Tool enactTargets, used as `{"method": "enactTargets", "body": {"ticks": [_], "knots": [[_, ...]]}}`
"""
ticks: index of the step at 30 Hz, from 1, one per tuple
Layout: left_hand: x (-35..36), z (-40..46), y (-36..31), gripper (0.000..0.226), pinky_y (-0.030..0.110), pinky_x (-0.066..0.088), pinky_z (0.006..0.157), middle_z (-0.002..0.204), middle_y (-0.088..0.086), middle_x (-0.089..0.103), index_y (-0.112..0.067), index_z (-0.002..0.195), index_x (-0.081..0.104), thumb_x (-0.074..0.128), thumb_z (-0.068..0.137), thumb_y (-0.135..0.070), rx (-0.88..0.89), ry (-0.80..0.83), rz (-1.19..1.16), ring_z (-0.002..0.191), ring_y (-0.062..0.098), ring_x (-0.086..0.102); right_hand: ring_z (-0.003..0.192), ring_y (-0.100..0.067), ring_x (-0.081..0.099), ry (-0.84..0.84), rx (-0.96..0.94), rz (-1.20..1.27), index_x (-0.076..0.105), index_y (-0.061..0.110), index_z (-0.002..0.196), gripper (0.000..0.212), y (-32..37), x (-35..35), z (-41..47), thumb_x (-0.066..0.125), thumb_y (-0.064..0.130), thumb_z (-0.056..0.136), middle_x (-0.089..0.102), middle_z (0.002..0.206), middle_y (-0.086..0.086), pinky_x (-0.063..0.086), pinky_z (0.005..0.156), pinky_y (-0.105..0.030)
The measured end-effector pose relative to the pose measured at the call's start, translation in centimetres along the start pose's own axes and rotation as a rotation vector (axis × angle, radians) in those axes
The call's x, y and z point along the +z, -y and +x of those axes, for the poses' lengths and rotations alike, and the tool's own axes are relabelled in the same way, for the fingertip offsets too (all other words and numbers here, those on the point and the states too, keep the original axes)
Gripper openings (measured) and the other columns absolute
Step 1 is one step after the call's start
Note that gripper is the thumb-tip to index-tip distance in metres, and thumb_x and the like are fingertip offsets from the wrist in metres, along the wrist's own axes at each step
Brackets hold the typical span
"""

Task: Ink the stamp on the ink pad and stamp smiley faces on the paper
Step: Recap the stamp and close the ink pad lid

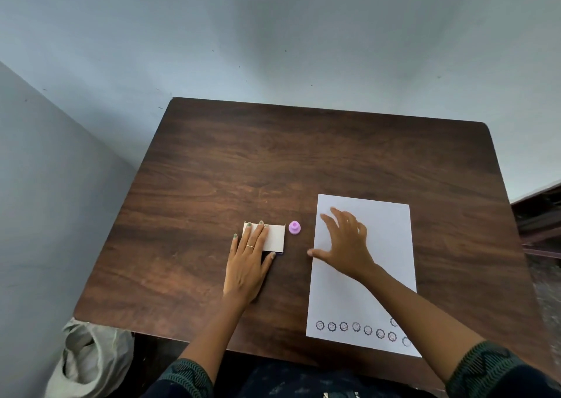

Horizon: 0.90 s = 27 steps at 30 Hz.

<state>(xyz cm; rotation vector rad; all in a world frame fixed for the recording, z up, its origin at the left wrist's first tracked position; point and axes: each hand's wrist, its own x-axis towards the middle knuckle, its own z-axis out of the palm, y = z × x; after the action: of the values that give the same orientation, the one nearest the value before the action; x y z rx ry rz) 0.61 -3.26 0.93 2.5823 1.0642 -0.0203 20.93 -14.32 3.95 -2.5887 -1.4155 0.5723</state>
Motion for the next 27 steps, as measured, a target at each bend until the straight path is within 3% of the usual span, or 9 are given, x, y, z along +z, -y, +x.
{"method": "enactTargets", "body": {"ticks": [2, 4, 8, 12, 16, 27], "knots": [[0.0, 0.0, 0.1, 0.058, 0.037, 0.004, 0.118, 0.158, -0.006, 0.016, -0.026, 0.148, 0.015, 0.035, 0.096, -0.042, -0.001, 0.000, -0.011, 0.146, 0.015, 0.005, 0.131, -0.025, 0.040, -0.051, -0.062, 0.077, 0.048, 0.021, 0.131, 0.065, 1.6, -0.4, 1.0, 0.065, 0.052, 0.076, 0.043, 0.145, -0.006, 0.035, 0.105, -0.041], [-0.1, 0.0, 0.0, 0.058, 0.036, 0.004, 0.117, 0.158, -0.005, 0.016, -0.026, 0.148, 0.016, 0.036, 0.096, -0.042, -0.002, 0.004, -0.025, 0.146, 0.016, 0.007, 0.116, -0.022, 0.051, -0.046, -0.130, 0.137, 0.055, 0.017, 0.123, 0.049, 3.1, -0.7, 1.8, 0.065, 0.038, 0.080, 0.054, 0.132, -0.005, 0.042, 0.095, -0.035], [-0.1, 0.1, 0.1, 0.059, 0.036, 0.009, 0.117, 0.157, -0.005, 0.018, -0.025, 0.148, 0.018, 0.038, 0.096, -0.043, -0.006, 0.011, -0.056, 0.146, 0.018, 0.011, 0.108, -0.024, 0.056, 0.000, -0.160, 0.219, 0.058, 0.010, 0.120, 0.035, 5.2, -0.7, 3.2, 0.059, 0.019, 0.086, 0.060, 0.124, -0.009, 0.049, 0.090, -0.034], [-0.2, 0.2, 0.1, 0.058, 0.037, 0.015, 0.116, 0.157, -0.004, 0.021, -0.024, 0.147, 0.021, 0.040, 0.095, -0.042, -0.011, 0.006, -0.077, 0.146, 0.019, 0.014, 0.097, -0.023, 0.056, 0.037, -0.164, 0.186, 0.063, 0.009, 0.103, 0.019, 5.7, -0.3, 4.0, 0.053, 0.011, 0.087, 0.064, 0.109, -0.010, 0.053, 0.081, -0.037], [0.0, 0.2, 0.1, 0.059, 0.038, 0.016, 0.117, 0.157, -0.005, 0.020, -0.024, 0.147, 0.021, 0.041, 0.095, -0.042, -0.012, 0.006, -0.090, 0.146, 0.019, 0.013, 0.093, -0.024, 0.057, 0.039, -0.161, 0.167, 0.065, 0.006, 0.095, 0.017, 5.4, 0.0, 4.0, 0.050, 0.010, 0.088, 0.065, 0.102, -0.012, 0.053, 0.077, -0.039], [0.0, 0.4, -0.5, 0.058, 0.044, 0.017, 0.115, 0.156, -0.003, 0.024, -0.023, 0.147, 0.023, 0.042, 0.095, -0.040, 0.003, -0.010, -0.063, 0.145, 0.021, 0.019, 0.093, -0.021, 0.060, -0.034, -0.194, 0.073, 0.066, 0.008, 0.101, 0.022, 3.9, -0.7, 2.7, 0.050, 0.018, 0.090, 0.070, 0.105, -0.009, 0.050, 0.081, -0.031]]}}
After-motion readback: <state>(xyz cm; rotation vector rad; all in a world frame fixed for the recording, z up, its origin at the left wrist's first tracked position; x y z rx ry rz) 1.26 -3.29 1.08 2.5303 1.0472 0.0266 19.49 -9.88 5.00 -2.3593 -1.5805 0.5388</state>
